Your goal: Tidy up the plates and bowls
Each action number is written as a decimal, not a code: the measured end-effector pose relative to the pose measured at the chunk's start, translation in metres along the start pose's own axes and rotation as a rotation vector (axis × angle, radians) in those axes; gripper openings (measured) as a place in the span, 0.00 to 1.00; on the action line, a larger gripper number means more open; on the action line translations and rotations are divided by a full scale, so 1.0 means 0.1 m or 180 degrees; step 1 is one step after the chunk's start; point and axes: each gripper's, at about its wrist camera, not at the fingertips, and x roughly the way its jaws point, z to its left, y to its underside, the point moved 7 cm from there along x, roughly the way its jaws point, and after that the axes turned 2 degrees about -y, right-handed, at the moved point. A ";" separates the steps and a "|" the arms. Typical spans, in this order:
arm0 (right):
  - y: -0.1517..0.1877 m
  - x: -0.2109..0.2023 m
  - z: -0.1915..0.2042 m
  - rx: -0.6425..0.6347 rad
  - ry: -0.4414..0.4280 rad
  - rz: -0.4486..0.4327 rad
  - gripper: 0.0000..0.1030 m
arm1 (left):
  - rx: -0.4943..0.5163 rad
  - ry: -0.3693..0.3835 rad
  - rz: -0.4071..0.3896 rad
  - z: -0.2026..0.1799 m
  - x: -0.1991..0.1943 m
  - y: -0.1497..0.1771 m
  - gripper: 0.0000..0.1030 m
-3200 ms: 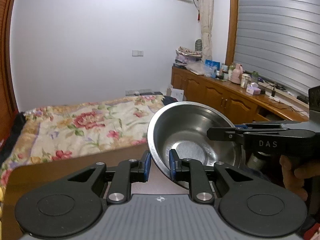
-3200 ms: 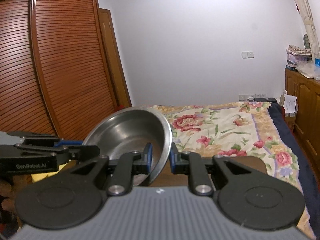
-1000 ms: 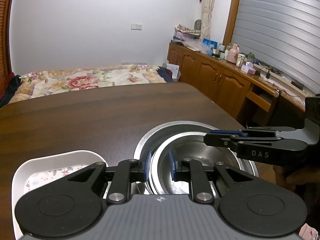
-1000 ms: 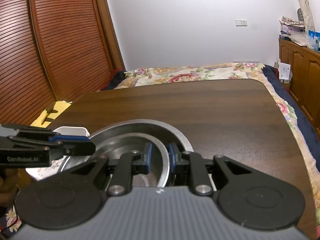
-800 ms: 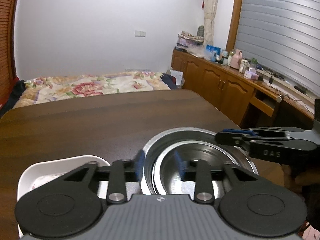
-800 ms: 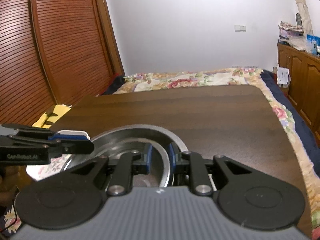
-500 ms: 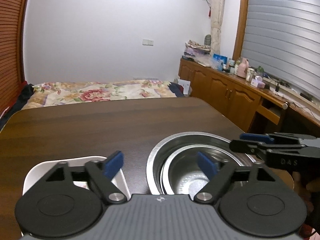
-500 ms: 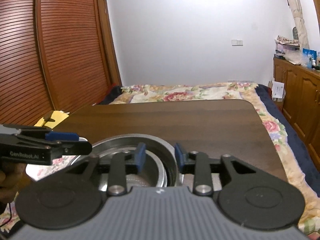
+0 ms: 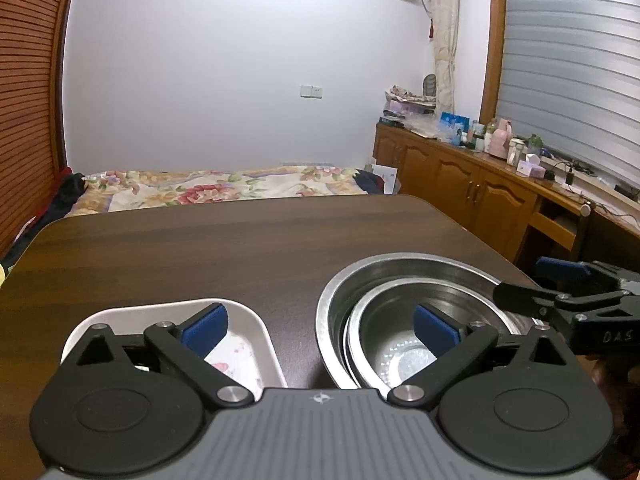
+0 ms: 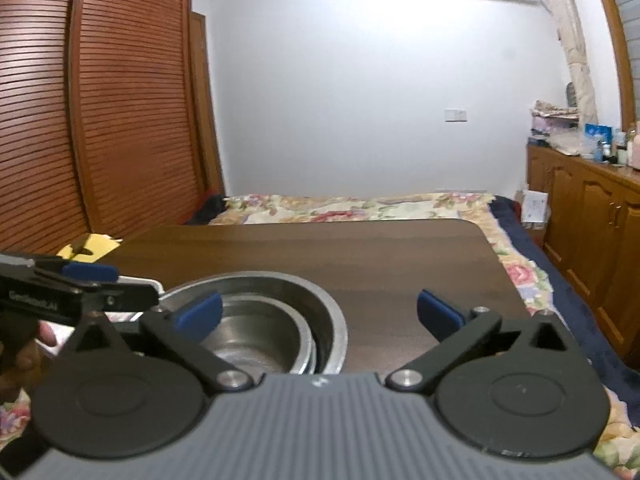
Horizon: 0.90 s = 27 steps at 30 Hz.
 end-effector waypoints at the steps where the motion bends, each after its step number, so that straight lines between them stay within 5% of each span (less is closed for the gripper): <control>1: 0.02 0.00 -0.02 0.0007 0.0023 -0.0004 1.00 | -0.0005 -0.0008 0.0005 0.00 0.00 0.01 0.99; 13: 0.25 0.08 -0.04 0.0143 0.0006 0.0104 1.00 | -0.0059 0.0035 0.0080 -0.04 0.03 0.13 0.98; 27: 0.31 0.08 0.00 0.0270 -0.0091 0.0174 1.00 | -0.0068 0.0101 0.0114 -0.10 0.04 0.16 0.74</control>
